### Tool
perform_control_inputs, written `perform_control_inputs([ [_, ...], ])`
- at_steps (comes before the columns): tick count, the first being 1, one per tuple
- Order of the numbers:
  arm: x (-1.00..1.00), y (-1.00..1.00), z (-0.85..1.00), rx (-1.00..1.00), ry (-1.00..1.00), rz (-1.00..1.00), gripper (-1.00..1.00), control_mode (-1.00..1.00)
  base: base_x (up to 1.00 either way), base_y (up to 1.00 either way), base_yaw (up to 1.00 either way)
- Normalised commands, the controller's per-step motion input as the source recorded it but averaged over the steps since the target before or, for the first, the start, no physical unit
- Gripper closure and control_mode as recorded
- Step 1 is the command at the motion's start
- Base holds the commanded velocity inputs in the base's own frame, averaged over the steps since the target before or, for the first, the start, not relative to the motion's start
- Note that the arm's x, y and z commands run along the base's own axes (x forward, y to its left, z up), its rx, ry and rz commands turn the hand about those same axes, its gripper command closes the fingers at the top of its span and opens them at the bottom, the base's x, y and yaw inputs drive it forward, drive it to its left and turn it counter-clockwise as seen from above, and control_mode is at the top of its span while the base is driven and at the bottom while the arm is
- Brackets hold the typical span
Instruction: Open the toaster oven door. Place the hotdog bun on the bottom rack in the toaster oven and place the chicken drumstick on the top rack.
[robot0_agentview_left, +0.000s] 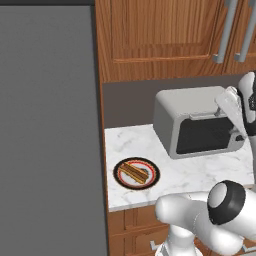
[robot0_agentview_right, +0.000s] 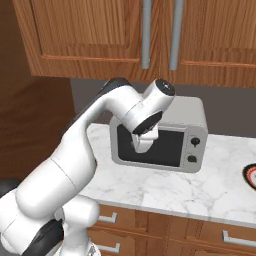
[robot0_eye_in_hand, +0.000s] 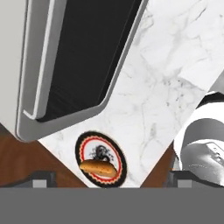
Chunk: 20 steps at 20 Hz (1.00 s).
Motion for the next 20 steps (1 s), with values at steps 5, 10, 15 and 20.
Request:
perform_control_inputs([
  [5, 0.28, -0.1, -0.1, 0.13, -0.03, -0.12, -1.0, -1.0, 0.0, 0.0, 0.0],
  [10, 0.29, -0.02, -0.24, 0.05, 0.0, -0.12, -1.0, -1.0, 0.0, 0.0, 0.0],
  [15, 0.27, -0.01, -0.24, 0.09, 0.0, -0.13, -1.0, -1.0, 0.0, 0.0, 0.0],
  [20, 0.24, -0.04, -0.16, 0.1, 0.0, -0.07, -1.0, -1.0, 0.0, 0.0, 0.0],
])
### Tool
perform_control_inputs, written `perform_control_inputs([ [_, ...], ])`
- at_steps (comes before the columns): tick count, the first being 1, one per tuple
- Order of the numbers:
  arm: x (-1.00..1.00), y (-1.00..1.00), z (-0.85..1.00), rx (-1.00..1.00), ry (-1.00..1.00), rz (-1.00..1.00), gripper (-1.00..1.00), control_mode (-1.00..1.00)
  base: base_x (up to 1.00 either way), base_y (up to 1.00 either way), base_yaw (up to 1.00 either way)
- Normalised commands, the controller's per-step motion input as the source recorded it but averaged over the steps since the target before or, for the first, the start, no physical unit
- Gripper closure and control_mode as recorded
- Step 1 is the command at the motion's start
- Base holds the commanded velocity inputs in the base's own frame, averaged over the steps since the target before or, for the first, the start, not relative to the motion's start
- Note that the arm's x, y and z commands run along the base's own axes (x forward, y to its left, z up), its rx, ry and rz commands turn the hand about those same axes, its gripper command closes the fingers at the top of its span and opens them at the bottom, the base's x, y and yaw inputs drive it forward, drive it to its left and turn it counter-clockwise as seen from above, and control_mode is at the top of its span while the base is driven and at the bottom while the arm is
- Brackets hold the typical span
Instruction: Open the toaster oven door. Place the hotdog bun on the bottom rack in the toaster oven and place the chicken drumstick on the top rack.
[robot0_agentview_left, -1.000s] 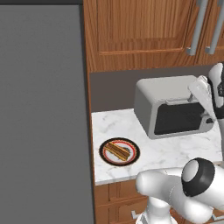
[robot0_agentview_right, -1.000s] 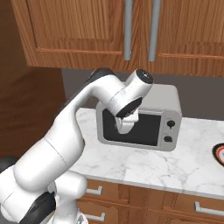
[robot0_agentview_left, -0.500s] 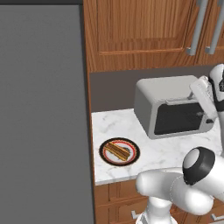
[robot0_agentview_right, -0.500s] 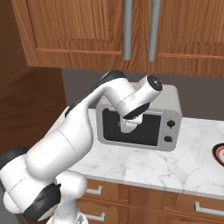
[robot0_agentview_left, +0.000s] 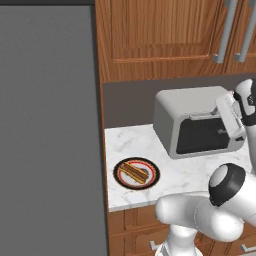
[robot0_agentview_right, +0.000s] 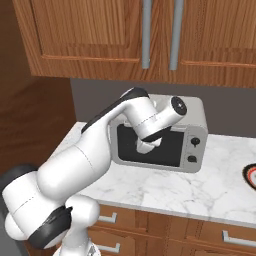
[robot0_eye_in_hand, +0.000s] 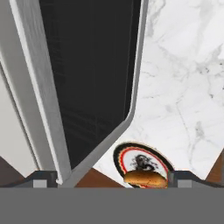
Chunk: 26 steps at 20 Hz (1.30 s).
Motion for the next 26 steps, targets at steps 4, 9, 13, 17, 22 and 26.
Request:
perform_control_inputs([
  [4, 0.19, -0.07, -0.14, 0.04, 0.0, -0.03, -1.0, -1.0, 0.0, 0.0, 0.0],
  [9, 0.18, -0.08, -0.14, 0.03, 0.0, 0.0, -1.0, -1.0, 0.0, 0.0, 0.0],
  [13, 0.18, -0.05, -0.04, 0.03, 0.0, 0.0, -1.0, -1.0, 0.0, 0.0, 0.0],
  [17, 0.19, -0.04, 0.0, 0.03, 0.0, 0.0, -1.0, -1.0, 0.0, 0.0, 0.0],
  [22, 0.2, 0.0, -0.02, 0.01, 0.0, 0.0, -1.0, -1.0, 0.0, 0.0, 0.0],
  [26, 0.08, 0.0, -0.15, 0.03, 0.0, 0.0, -1.0, -1.0, 0.0, 0.0, 0.0],
])
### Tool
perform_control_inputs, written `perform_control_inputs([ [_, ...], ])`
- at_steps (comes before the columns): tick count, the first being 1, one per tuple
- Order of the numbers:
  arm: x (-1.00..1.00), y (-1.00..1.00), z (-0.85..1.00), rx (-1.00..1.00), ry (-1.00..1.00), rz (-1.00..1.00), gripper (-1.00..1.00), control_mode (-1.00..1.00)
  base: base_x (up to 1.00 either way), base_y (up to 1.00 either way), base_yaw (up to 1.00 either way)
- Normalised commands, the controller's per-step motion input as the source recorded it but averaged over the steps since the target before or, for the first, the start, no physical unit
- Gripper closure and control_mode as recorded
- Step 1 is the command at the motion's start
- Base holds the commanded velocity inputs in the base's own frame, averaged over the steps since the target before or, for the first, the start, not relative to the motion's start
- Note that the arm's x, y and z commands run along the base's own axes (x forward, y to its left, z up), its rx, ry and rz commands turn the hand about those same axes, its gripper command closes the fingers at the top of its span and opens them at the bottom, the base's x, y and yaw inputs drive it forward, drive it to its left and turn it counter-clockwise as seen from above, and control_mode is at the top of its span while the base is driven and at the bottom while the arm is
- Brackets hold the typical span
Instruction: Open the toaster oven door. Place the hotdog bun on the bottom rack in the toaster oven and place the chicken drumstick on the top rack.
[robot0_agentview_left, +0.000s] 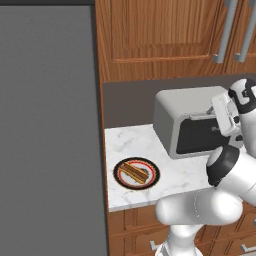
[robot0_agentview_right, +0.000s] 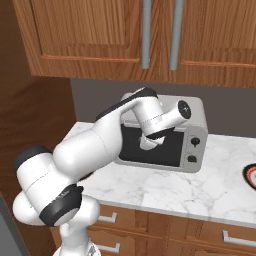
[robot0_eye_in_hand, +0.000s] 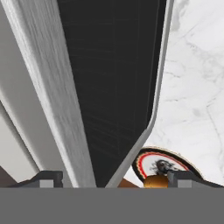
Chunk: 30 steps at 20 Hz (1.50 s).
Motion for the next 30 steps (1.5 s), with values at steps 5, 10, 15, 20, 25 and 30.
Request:
perform_control_inputs([
  [5, 0.0, 0.0, -0.26, 0.01, 0.0, -0.01, -1.0, -1.0, 0.0, 0.0, 0.0],
  [10, 0.01, 0.0, -0.22, 0.0, 0.0, 0.0, -1.0, -1.0, 0.0, 0.0, 0.0],
  [15, -0.16, 0.0, -0.14, 0.0, -0.01, 0.0, -1.0, -1.0, 0.0, 0.0, 0.0],
  [20, -0.27, 0.0, -0.16, 0.0, -0.01, 0.0, -1.0, -1.0, 0.0, 0.0, 0.0],
  [25, -0.26, 0.0, -0.15, 0.0, -0.01, 0.0, -1.0, -1.0, 0.0, 0.0, 0.0],
  [30, -0.24, 0.0, -0.18, 0.02, 0.0, 0.0, -1.0, -1.0, 0.0, 0.0, 0.0],
])
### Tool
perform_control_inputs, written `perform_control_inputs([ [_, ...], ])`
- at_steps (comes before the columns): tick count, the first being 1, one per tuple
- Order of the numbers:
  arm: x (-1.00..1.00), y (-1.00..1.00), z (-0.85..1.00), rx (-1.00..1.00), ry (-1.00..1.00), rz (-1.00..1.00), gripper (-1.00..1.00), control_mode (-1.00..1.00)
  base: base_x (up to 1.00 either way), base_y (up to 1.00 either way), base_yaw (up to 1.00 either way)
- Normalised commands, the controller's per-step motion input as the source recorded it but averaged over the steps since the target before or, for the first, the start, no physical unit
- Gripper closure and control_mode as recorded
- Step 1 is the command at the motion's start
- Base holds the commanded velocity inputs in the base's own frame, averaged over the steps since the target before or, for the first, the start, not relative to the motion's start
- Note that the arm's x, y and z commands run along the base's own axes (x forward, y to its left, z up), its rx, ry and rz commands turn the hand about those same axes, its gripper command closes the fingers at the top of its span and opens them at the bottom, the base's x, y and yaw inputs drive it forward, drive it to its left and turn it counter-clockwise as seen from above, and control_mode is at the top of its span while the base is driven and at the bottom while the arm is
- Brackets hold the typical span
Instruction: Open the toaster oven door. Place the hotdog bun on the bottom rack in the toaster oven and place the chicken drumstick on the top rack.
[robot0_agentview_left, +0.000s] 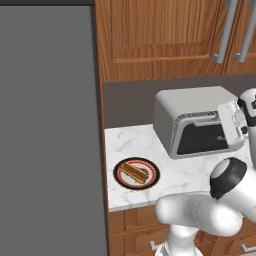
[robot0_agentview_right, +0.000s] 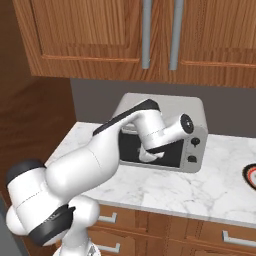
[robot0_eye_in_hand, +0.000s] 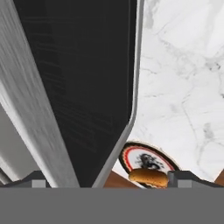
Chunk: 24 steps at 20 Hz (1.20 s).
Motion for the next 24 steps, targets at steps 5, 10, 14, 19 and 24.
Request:
perform_control_inputs([
  [5, -0.28, 0.0, -0.2, 0.05, 0.0, 0.0, -1.0, -1.0, 0.0, 0.0, 0.0],
  [10, -0.23, 0.0, -0.22, 0.03, 0.0, 0.0, -1.0, -1.0, 0.0, 0.0, 0.0],
  [14, -0.12, 0.0, -0.34, 0.0, 0.03, 0.0, -1.0, -1.0, 0.0, 0.0, 0.0],
  [19, -0.14, 0.0, -0.35, 0.01, 0.06, 0.0, -1.0, -1.0, 0.0, 0.0, 0.0],
  [24, -0.31, 0.0, -0.22, 0.05, 0.0, 0.0, -1.0, -1.0, 0.0, 0.0, 0.0],
])
